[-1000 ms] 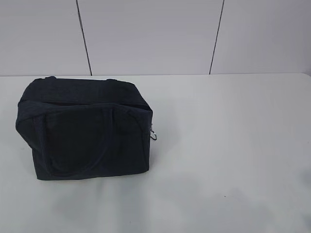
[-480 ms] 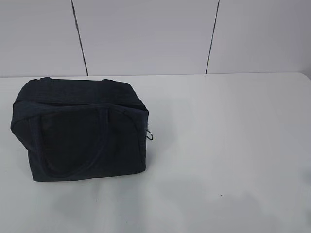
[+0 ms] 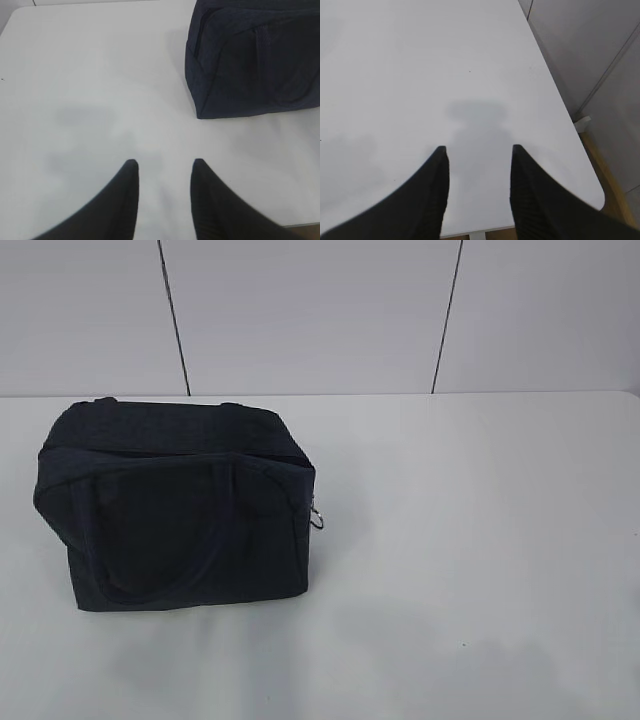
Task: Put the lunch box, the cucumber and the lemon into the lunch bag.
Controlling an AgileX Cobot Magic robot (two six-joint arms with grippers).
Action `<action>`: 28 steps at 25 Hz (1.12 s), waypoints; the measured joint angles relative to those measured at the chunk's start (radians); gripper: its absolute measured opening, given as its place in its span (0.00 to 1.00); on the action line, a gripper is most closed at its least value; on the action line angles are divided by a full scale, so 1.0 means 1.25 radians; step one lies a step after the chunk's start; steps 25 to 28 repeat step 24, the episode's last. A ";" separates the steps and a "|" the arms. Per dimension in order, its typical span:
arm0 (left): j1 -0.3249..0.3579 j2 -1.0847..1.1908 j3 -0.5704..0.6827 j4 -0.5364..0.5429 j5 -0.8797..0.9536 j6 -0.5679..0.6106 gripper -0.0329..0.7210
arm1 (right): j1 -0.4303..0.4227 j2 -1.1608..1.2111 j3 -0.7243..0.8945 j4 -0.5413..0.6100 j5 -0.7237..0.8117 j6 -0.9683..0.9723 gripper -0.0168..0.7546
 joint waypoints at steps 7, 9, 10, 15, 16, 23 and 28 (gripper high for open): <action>-0.001 0.000 0.000 0.000 0.000 0.000 0.38 | 0.000 0.000 0.000 0.000 0.000 0.000 0.43; -0.001 0.000 0.000 0.000 0.000 0.000 0.38 | 0.000 0.000 0.000 0.000 0.000 0.000 0.43; -0.001 0.000 0.000 0.000 0.000 0.000 0.38 | 0.000 0.000 0.000 0.000 0.000 0.000 0.43; -0.001 0.000 0.000 0.000 0.000 0.000 0.38 | 0.000 0.000 0.000 0.000 0.000 0.000 0.43; -0.001 0.000 0.000 0.000 0.000 0.000 0.38 | 0.000 0.000 0.000 0.000 0.000 0.000 0.43; -0.001 0.000 0.000 0.000 0.000 0.000 0.38 | 0.000 0.000 0.000 0.000 0.000 0.000 0.43; -0.001 0.000 0.000 0.000 0.000 0.000 0.38 | 0.000 0.000 0.000 0.000 0.000 0.000 0.43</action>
